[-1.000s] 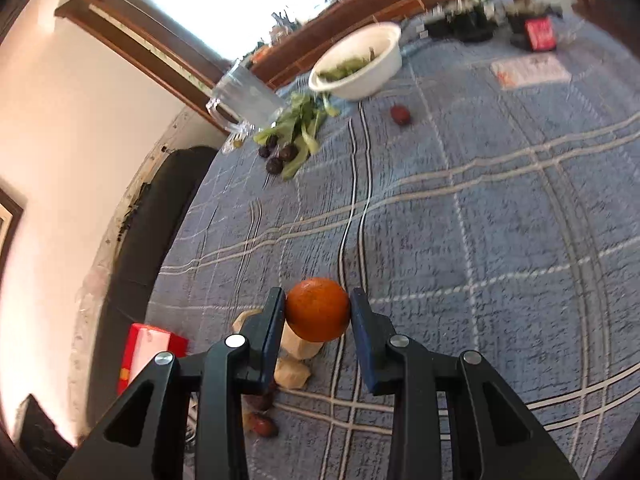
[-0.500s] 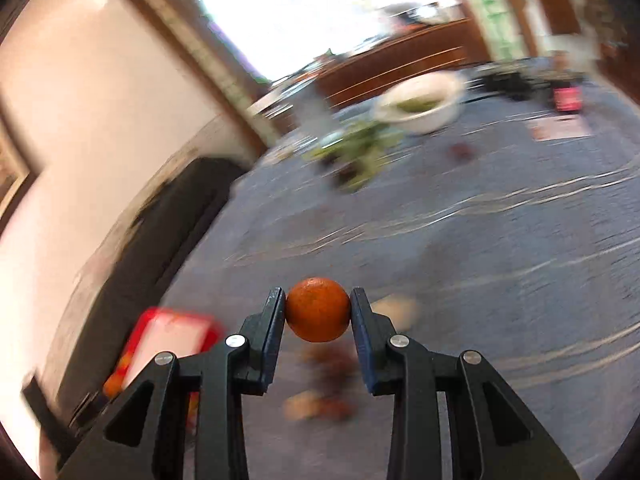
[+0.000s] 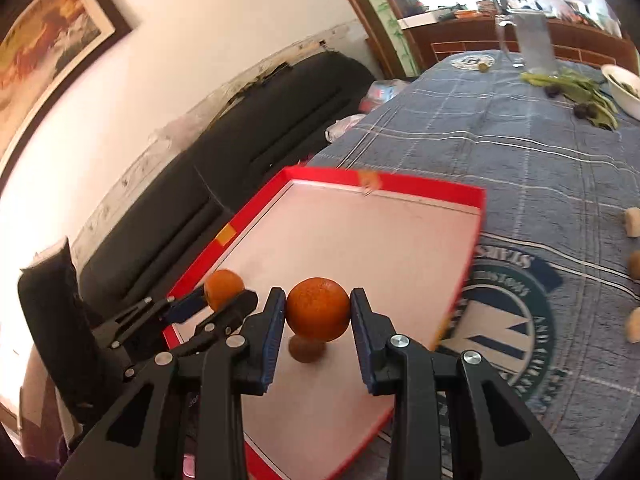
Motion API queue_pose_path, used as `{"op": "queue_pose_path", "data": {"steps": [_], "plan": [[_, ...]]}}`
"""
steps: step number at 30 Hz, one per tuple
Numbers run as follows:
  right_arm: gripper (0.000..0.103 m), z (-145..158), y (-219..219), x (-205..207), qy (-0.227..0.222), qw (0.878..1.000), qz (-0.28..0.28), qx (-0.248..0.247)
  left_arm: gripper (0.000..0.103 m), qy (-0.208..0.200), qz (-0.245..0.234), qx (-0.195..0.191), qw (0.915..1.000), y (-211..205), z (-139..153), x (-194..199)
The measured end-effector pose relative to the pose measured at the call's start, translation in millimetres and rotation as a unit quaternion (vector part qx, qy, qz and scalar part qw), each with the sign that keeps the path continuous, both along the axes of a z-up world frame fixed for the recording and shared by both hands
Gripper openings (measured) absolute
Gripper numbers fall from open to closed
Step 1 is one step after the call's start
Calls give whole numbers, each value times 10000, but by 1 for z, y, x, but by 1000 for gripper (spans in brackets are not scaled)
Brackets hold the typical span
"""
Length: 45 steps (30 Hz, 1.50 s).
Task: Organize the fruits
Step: 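Carry both oranges over the red tray and open both tools to drop them, then move both open tools back to the remaining cakes and dates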
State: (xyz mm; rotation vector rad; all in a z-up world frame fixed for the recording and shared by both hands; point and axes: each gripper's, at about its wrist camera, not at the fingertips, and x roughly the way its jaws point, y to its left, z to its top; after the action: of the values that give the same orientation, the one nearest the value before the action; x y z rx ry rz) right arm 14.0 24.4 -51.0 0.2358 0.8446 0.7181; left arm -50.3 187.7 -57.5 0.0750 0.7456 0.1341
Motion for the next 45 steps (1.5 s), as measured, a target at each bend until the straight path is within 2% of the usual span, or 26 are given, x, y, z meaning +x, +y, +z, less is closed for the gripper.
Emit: {"op": "queue_pose_path", "data": {"steps": [4, 10, 18, 21, 23, 28, 32, 38, 42, 45], "plan": [[32, -5, 14, 3, -77, 9996, -106, -264, 38, -12, 104, 192, 9998, 7, -1, 10], [32, -22, 27, 21, 195, 9959, -406, -785, 38, 291, 298, 279, 9987, 17, -15, 30], [35, -21, 34, 15, -60, 9938, -373, -1049, 38, 415, 333, 556, 9970, 9, -21, 33], [41, -22, 32, 14, -21, 9940, -338, -1041, 46, 454, 369, 633, 9963, 6, -20, 34], [47, -19, 24, 11, -55, 9956, -345, -875, 58, 449, 388, 620, 9963, 4, -18, 32], [49, -6, -2, 1, -283, 9956, -584, -680, 61, 335, 365, 663, 9966, -4, -11, 25], [49, 3, -32, -10, -404, 9929, -883, -682, 68, 214, 286, 600, 9976, -16, 0, 21], [49, 14, -81, -22, -471, 9871, -1386, -645, 84, -133, -152, 665, 9976, -56, 24, 10], [49, 19, -109, -28, -477, 9836, -1644, -563, 90, -307, -503, 741, 9955, -84, 34, 0], [51, 19, -136, -34, -477, 9811, -1806, -504, 91, -285, -756, 760, 9938, -104, 35, -7]]}}
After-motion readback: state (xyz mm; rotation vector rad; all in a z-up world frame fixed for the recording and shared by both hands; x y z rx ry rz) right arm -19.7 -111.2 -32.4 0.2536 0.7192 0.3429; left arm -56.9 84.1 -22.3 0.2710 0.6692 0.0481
